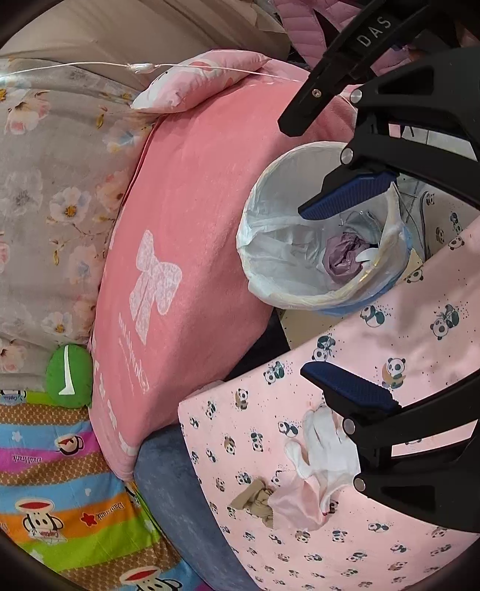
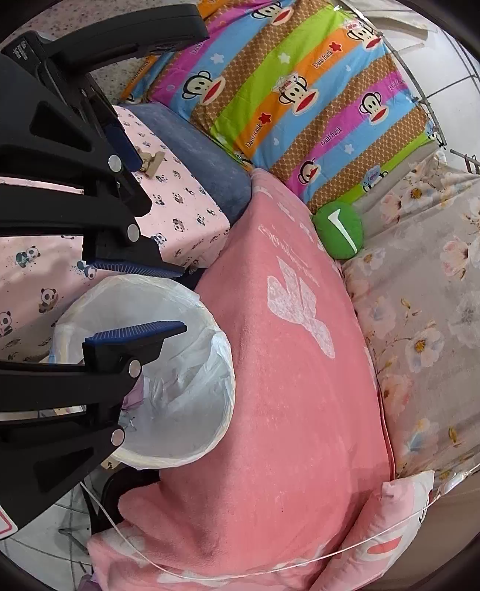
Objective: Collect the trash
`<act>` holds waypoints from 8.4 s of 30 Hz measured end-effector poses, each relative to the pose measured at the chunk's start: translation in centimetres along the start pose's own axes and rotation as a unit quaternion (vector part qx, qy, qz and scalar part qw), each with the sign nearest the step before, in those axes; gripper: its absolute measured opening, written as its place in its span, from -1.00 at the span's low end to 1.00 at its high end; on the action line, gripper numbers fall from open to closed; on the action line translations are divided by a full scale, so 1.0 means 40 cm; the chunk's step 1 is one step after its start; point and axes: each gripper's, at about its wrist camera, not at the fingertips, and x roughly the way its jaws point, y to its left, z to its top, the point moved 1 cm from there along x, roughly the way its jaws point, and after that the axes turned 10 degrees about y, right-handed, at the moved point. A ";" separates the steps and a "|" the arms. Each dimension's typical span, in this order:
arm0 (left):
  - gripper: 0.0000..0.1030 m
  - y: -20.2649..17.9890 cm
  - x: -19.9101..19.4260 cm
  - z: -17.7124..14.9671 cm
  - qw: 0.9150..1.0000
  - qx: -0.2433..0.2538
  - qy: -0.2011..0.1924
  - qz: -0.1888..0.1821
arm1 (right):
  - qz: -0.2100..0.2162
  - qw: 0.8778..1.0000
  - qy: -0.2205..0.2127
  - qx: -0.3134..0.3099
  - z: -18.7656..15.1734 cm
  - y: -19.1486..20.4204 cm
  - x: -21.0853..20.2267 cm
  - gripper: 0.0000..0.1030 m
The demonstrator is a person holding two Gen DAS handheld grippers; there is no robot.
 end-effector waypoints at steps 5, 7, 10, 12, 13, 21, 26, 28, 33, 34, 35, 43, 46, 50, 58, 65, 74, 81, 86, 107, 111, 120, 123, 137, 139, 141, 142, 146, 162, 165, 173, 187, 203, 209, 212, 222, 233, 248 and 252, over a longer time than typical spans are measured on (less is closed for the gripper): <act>0.46 0.064 -0.018 -0.014 1.000 -0.027 -0.005 0.013 | 0.006 1.000 0.016 -0.020 -0.013 0.044 0.019 -0.45; 0.46 0.093 -0.026 -0.021 0.999 -0.038 -0.007 0.019 | 0.007 0.999 0.021 -0.027 -0.022 0.065 0.027 -0.42; 0.46 0.132 -0.036 -0.031 0.998 -0.052 -0.010 0.028 | 0.012 0.999 0.032 -0.040 -0.039 0.104 0.044 -0.30; 0.46 0.163 -0.044 -0.039 0.997 -0.064 -0.012 0.033 | 0.014 0.998 0.041 -0.054 -0.053 0.137 0.059 -0.29; 0.46 0.180 -0.047 -0.044 0.997 -0.072 -0.012 0.035 | 0.014 0.997 0.045 -0.059 -0.058 0.150 0.064 -0.29; 0.46 0.306 -0.072 -0.079 0.991 -0.123 -0.014 0.050 | 0.017 0.992 0.074 -0.104 -0.118 0.274 0.120 -0.11; 0.46 0.392 -0.090 -0.110 0.986 -0.155 -0.015 0.062 | 0.019 0.987 0.094 -0.133 -0.159 0.346 0.157 -0.11; 0.46 0.428 -0.096 -0.124 0.983 -0.169 -0.015 0.068 | 0.019 0.984 0.102 -0.144 -0.176 0.373 0.173 -0.11; 0.46 0.522 -0.107 -0.158 0.975 -0.206 -0.014 0.081 | 0.022 0.975 0.129 -0.179 -0.225 0.449 0.233 -0.11; 0.46 0.539 -0.110 -0.164 0.974 -0.212 -0.015 0.084 | 0.022 0.974 0.133 -0.185 -0.232 0.462 0.243 -0.11; 0.46 0.551 -0.111 -0.167 0.972 -0.216 -0.015 0.087 | 0.021 0.970 0.141 -0.196 -0.247 0.484 0.263 -0.11; 0.46 0.654 -0.100 -0.193 0.964 -0.245 -0.005 0.106 | 0.020 0.957 0.173 -0.231 -0.302 0.574 0.368 -0.11; 0.46 0.679 -0.086 -0.189 0.963 -0.248 0.002 0.107 | 0.016 0.954 0.185 -0.236 -0.313 0.599 0.415 -0.11; 0.46 0.701 -0.065 -0.175 0.963 -0.249 0.007 0.107 | 0.009 0.951 0.197 -0.236 -0.317 0.615 0.469 -0.11; 0.46 0.716 -0.016 -0.144 0.964 -0.246 0.017 0.100 | 0.002 0.948 0.217 -0.233 -0.321 0.620 0.551 -0.38; 0.46 0.711 0.022 -0.115 0.966 -0.242 0.027 0.092 | 0.001 0.946 0.232 -0.226 -0.324 0.608 0.583 -0.85; 0.46 0.693 0.074 -0.081 0.969 -0.233 0.041 0.078 | 0.004 0.948 0.241 -0.209 -0.329 0.582 0.607 -0.89; 0.45 0.677 0.133 -0.070 0.970 -0.225 0.063 0.062 | 0.006 0.949 0.245 -0.201 -0.329 0.565 0.617 -0.89; -0.02 0.670 0.163 -0.080 0.970 -0.225 0.081 0.039 | 0.008 0.949 0.245 -0.198 -0.328 0.558 0.617 -0.89; -0.78 0.529 0.023 -0.088 0.978 -0.199 0.047 0.047 | 0.033 0.974 0.173 -0.145 -0.250 0.458 0.413 -0.90; -0.78 0.456 -0.013 -0.072 0.983 -0.174 0.033 0.044 | 0.042 0.980 0.140 -0.133 -0.206 0.430 0.346 -0.90; -0.85 0.291 -0.066 -0.043 0.993 -0.108 0.007 0.036 | 0.054 0.990 0.074 -0.103 -0.106 0.349 0.192 -0.90; -0.87 0.244 -0.070 -0.038 0.995 -0.090 0.004 0.032 | 0.054 0.992 0.058 -0.094 -0.083 0.318 0.151 -0.90; -0.88 0.096 -0.059 -0.029 0.999 -0.039 0.007 0.011 | 0.047 0.998 0.014 -0.048 -0.028 0.182 0.032 -0.90; -0.88 0.109 -0.049 -0.035 0.999 -0.046 0.013 0.011 | 0.047 0.998 0.014 -0.044 -0.028 0.170 0.026 -0.90; -0.87 0.125 -0.040 -0.046 0.998 -0.056 0.020 0.020 | 0.048 0.998 0.015 -0.043 -0.031 0.164 0.024 -0.90; -0.83 0.141 -0.034 -0.053 0.997 -0.064 0.025 0.026 | 0.049 0.998 0.015 -0.043 -0.031 0.162 0.024 -0.90; 0.34 0.214 -0.017 -0.083 0.993 -0.097 0.034 0.051 | 0.052 0.997 0.019 -0.046 -0.036 0.166 0.035 -0.90; 0.14 0.438 0.094 -0.160 0.976 -0.174 0.087 0.099 | 0.060 0.993 0.070 -0.075 -0.081 0.265 0.129 -0.90; -0.14 0.449 0.111 -0.161 0.975 -0.175 0.095 0.100 | 0.060 0.992 0.077 -0.081 -0.091 0.284 0.146 -0.90; -0.91 0.450 0.078 -0.156 0.976 -0.176 0.085 0.091 | 0.065 0.990 0.085 -0.090 -0.104 0.316 0.164 -0.90; -0.95 0.270 -0.041 -0.075 0.992 -0.103 0.029 0.072 | 0.089 0.990 0.052 -0.096 -0.070 0.317 0.107 -0.90; -0.95 0.070 -0.037 -0.014 0.999 -0.027 0.013 0.043 | 0.076 0.996 0.005 -0.056 -0.005 0.199 0.016 -0.90; -0.95 0.001 -0.014 0.000 0.999 -0.001 0.016 0.037 | 0.059 0.998 -0.007 -0.034 0.017 0.127 -0.006 -0.90; -0.95 -0.034 -0.001 0.005 0.999 0.012 0.017 0.031 | 0.051 0.998 -0.011 -0.022 0.024 0.089 -0.013 -0.90; -0.94 -0.120 0.044 0.021 0.998 0.046 0.030 0.015 | 0.030 0.999 -0.015 0.009 0.044 -0.012 -0.017 -0.90; -0.93 -0.167 0.070 0.028 0.997 0.065 0.030 0.005 | 0.014 0.999 -0.014 0.029 0.049 -0.073 -0.009 -0.89; 0.35 -0.133 0.055 0.027 0.998 0.044 0.011 0.032 | 0.005 0.999 -0.024 0.045 0.046 -0.082 -0.008 -0.53; 0.35 -0.101 0.051 0.025 0.999 0.029 0.012 0.037 | 0.002 0.999 -0.021 0.035 0.044 -0.069 -0.009 -0.49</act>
